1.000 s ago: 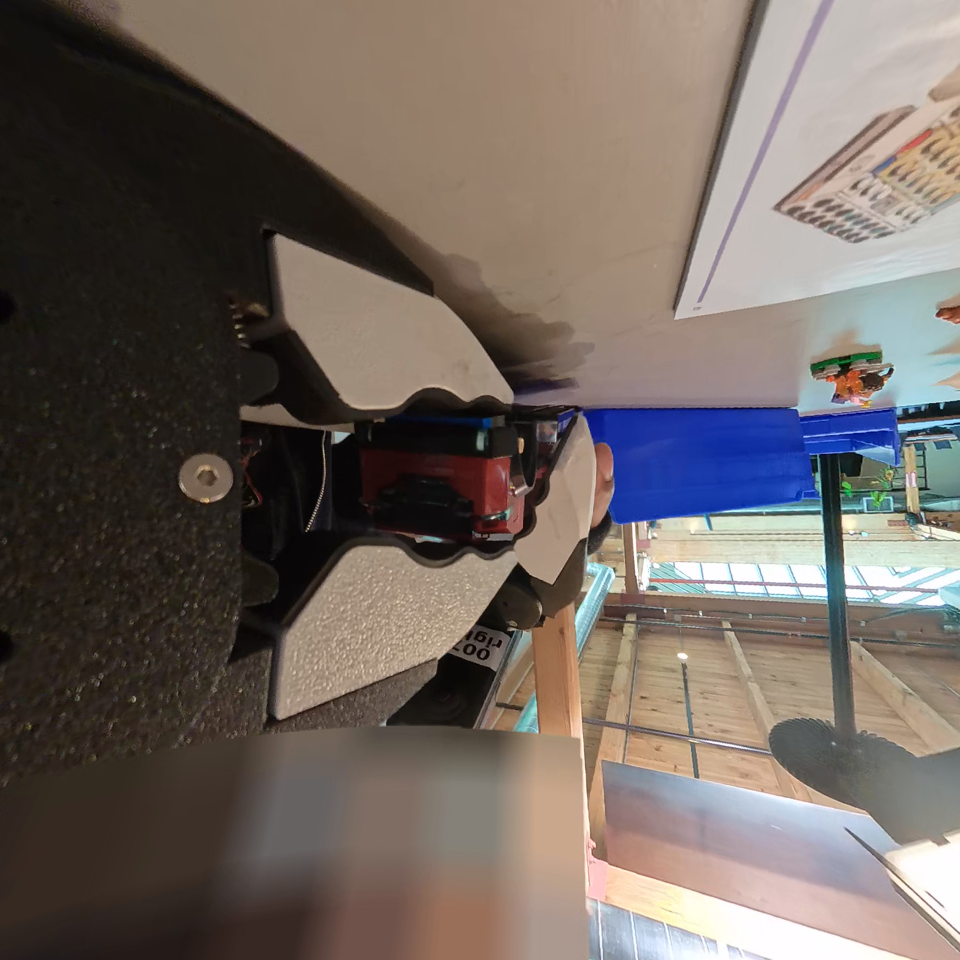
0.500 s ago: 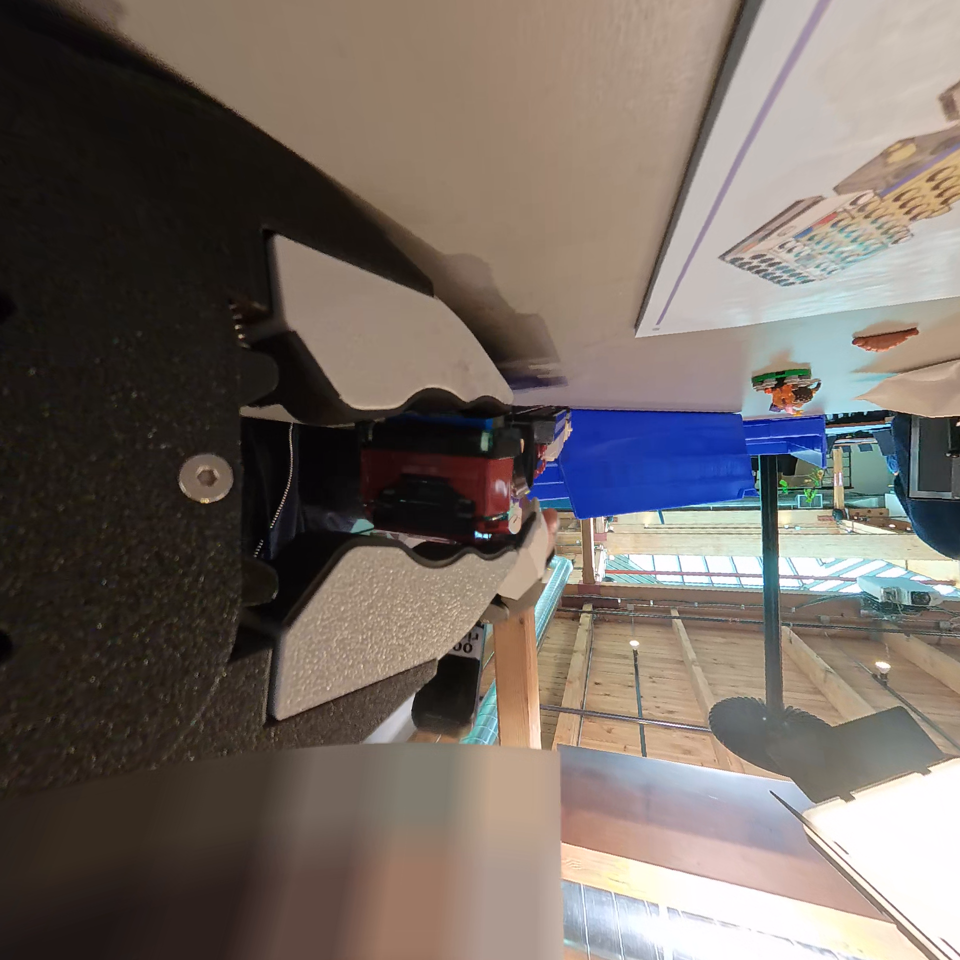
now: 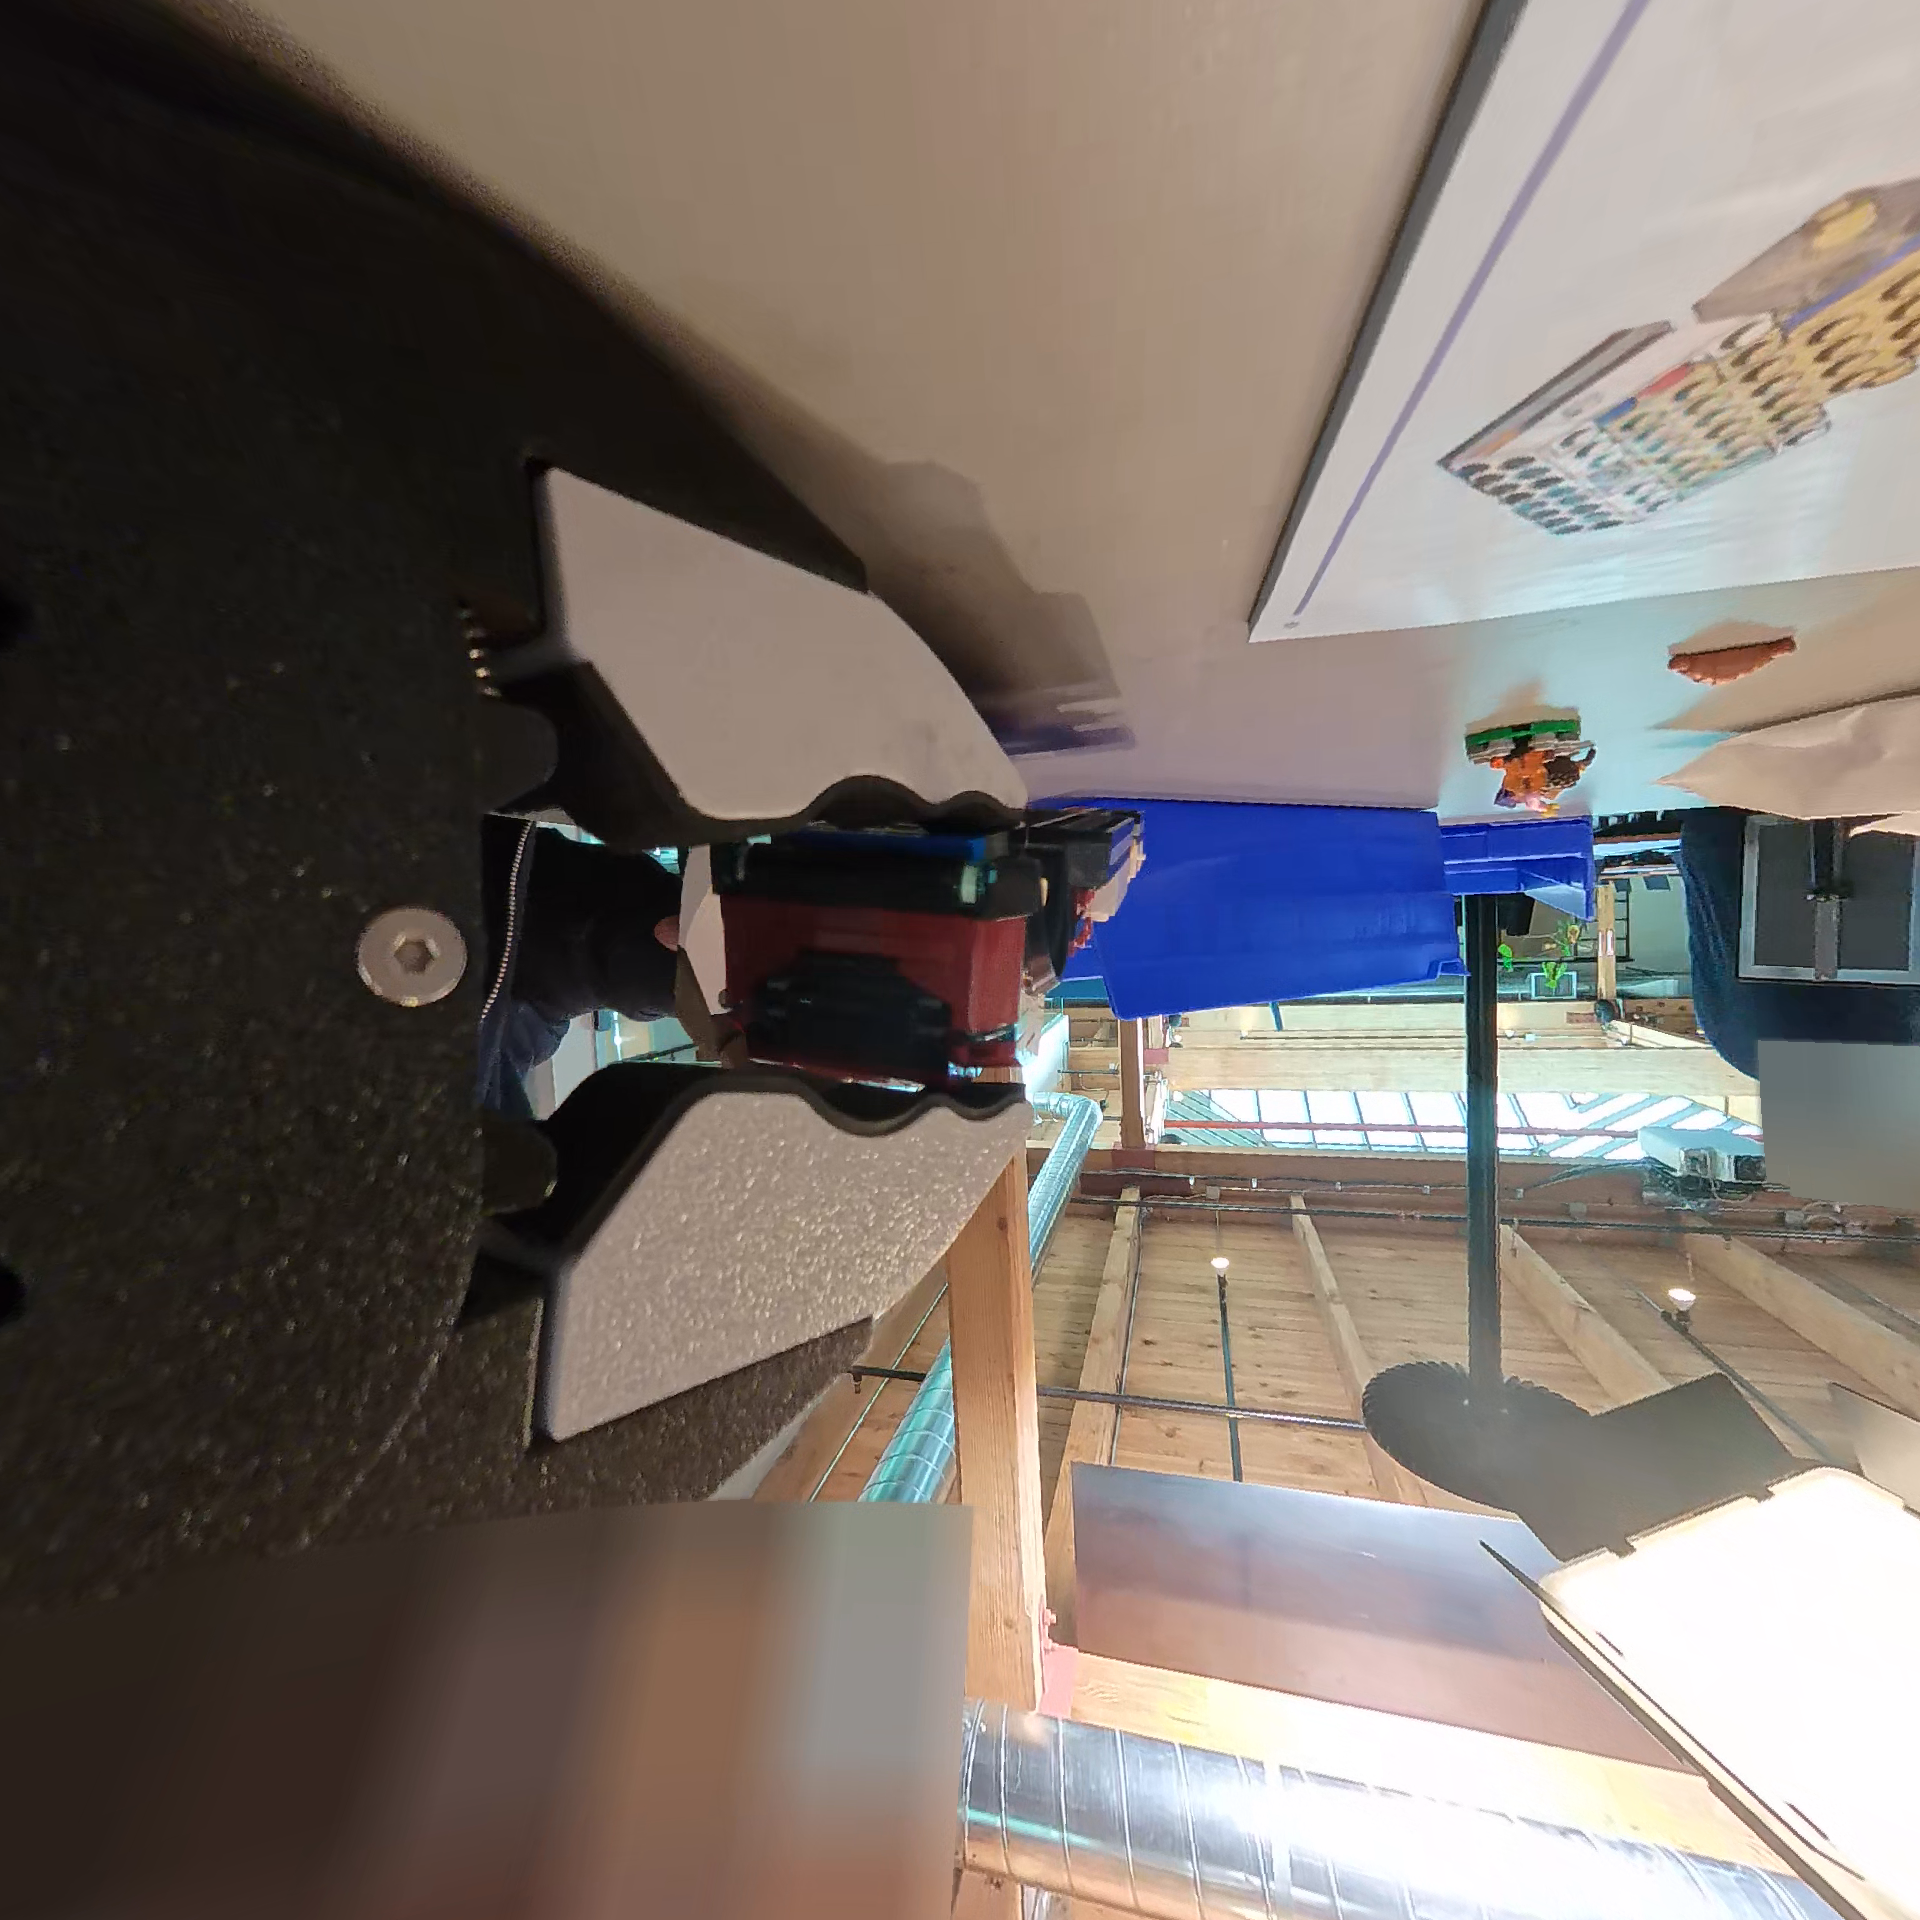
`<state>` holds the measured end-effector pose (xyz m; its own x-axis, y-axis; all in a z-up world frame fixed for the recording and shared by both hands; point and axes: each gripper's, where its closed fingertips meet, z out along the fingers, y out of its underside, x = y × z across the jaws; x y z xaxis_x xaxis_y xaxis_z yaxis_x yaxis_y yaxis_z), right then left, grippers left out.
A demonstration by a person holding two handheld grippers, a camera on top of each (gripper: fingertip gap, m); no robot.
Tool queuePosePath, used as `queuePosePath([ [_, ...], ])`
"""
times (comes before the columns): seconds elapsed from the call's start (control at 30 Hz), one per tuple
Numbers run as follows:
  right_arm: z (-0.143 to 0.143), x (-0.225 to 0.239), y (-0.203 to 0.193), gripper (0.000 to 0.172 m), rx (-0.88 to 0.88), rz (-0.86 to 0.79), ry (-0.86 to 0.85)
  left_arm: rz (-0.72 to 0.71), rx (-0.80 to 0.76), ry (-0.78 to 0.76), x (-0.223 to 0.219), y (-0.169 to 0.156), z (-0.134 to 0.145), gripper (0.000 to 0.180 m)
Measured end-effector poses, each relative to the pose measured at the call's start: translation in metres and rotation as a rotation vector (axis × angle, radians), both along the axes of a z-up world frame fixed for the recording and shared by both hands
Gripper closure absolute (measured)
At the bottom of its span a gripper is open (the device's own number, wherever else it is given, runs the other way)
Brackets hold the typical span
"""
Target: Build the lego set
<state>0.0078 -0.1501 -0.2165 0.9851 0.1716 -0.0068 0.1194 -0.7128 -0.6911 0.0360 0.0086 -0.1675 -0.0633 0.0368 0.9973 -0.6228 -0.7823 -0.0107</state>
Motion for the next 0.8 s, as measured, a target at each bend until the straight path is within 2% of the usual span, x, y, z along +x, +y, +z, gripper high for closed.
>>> queuePosePath([
  [0.23, -0.008, -0.01, 0.006, 0.143, -0.049, -0.158, 0.104, 0.03, 0.033, -0.015, 0.009, 0.007, 0.008, 0.134],
  [0.33, -0.012, -0.009, 0.01, 0.159, -0.043, -0.193, 0.048, 0.039, 0.048, -0.019, 0.018, 0.012, 0.012, 0.134],
  [0.53, -0.009, 0.001, 0.02, 0.161, 0.001, -0.145, -0.07, 0.014, -0.003, -0.032, 0.031, 0.009, 0.018, 0.133],
  [0.6, 0.006, 0.003, 0.03, 0.161, 0.065, -0.108, -0.099, 0.013, -0.023, -0.033, 0.03, 0.008, 0.017, 0.134],
  [0.7, 0.047, 0.002, 0.057, 0.161, 0.196, -0.045, -0.1, 0.018, -0.062, -0.019, 0.025, 0.008, 0.014, 0.134],
  [0.8, 0.08, 0.013, 0.093, 0.161, 0.247, -0.034, -0.075, 0.01, -0.095, -0.013, 0.02, 0.006, 0.013, 0.133],
])
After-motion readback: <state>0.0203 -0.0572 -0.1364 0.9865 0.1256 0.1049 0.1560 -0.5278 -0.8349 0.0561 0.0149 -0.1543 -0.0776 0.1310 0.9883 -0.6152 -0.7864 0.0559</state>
